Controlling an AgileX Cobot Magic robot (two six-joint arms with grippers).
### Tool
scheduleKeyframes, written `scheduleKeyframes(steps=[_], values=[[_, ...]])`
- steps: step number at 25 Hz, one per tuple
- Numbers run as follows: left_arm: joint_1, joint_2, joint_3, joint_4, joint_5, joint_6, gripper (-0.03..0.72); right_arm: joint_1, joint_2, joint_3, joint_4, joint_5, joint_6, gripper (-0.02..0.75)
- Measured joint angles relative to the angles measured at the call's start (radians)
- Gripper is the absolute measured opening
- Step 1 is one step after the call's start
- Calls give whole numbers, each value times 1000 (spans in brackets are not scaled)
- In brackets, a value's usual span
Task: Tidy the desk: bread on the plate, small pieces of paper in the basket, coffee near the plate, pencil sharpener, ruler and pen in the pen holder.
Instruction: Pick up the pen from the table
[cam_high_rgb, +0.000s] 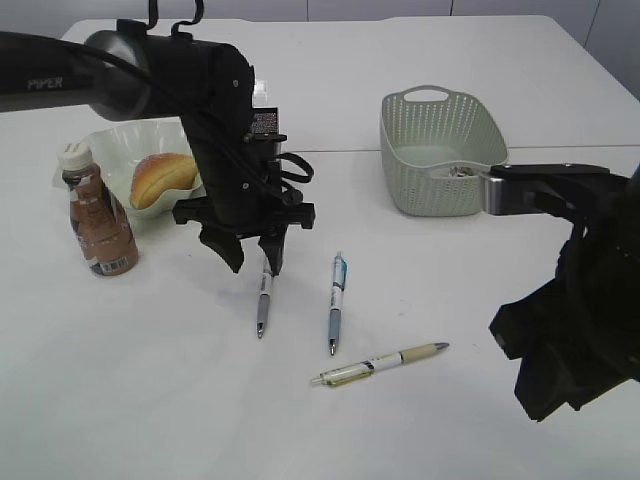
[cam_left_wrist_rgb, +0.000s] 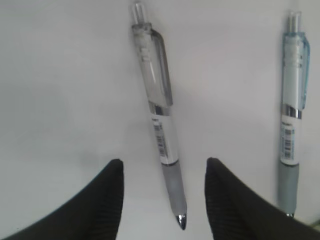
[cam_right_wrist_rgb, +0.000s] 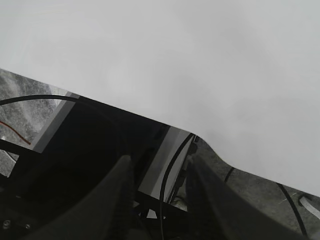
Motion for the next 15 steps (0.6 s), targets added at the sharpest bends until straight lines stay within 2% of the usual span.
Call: scheduleKeyframes(steps=[4, 9, 15], values=[[-16, 55, -102, 61, 40, -54, 384, 0, 0, 0, 2, 0, -5, 260], [-30, 104, -223, 72, 104, -94, 384, 0, 0, 0, 2, 0, -5, 260], [-30, 141, -237, 74, 140, -122, 384, 0, 0, 0, 2, 0, -7, 260]])
